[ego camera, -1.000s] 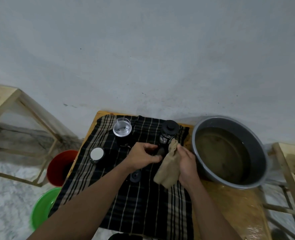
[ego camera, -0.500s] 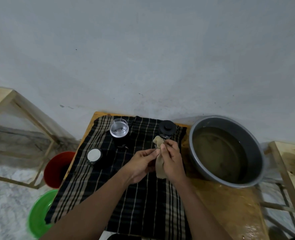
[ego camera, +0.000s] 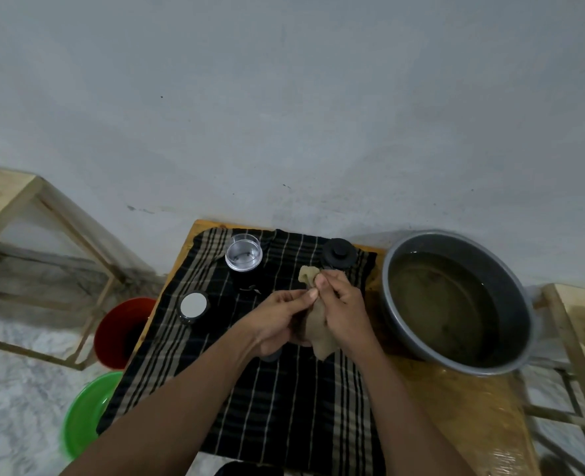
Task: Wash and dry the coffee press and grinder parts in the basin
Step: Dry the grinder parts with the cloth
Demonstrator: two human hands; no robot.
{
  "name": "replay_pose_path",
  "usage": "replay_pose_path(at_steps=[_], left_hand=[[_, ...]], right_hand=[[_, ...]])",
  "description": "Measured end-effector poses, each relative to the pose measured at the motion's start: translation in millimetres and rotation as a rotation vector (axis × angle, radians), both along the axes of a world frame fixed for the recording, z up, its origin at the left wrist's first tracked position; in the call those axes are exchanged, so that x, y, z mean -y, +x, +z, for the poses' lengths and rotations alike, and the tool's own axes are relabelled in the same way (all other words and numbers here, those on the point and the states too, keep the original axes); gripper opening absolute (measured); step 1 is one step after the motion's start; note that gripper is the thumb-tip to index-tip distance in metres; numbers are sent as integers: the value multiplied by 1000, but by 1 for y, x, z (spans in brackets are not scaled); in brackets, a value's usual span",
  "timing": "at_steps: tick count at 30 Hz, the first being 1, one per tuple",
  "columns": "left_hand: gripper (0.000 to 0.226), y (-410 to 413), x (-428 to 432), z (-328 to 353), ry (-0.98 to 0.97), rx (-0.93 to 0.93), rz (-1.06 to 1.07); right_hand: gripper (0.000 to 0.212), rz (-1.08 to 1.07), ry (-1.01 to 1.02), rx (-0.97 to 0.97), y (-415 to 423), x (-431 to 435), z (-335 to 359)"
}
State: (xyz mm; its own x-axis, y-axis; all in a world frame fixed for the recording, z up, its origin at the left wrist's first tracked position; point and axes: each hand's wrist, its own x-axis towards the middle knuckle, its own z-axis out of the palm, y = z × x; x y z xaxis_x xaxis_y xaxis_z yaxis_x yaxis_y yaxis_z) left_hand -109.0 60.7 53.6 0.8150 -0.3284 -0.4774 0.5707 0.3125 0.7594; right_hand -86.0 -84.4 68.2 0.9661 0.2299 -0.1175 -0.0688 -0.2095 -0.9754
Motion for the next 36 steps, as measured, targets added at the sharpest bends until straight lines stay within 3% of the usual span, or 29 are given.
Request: replay_pose_path(at_steps=[5, 10, 13, 23, 28, 31, 33, 36], left_hand=[[39, -2, -2, 1, -50, 60, 93], [40, 1, -4, 1, -50, -4, 215], [38, -1, -4, 0, -29, -32, 146], [44, -4, 0, -5, -124, 65, 222], [32, -1, 0, -9, -47, 15, 312], [46, 1, -2, -13, 30, -16, 364], [50, 1, 3, -10, -34, -46, 417], [30, -1, 13, -6, -36, -62, 403]], right_hand=[[28, 34, -179, -43, 19, 1, -3], [29, -28, -89, -65, -5, 5, -17], [32, -30, -21, -26, -6, -1, -7], [37, -60, -204, -17, -1, 5, -15], [38, -70, -77, -86, -19, 12, -10], [34, -183, 49, -197, -17, 15, -9], [33, -333, 89, -258, -15, 14, -4], [36, -383, 52, -278, -18, 12, -6]])
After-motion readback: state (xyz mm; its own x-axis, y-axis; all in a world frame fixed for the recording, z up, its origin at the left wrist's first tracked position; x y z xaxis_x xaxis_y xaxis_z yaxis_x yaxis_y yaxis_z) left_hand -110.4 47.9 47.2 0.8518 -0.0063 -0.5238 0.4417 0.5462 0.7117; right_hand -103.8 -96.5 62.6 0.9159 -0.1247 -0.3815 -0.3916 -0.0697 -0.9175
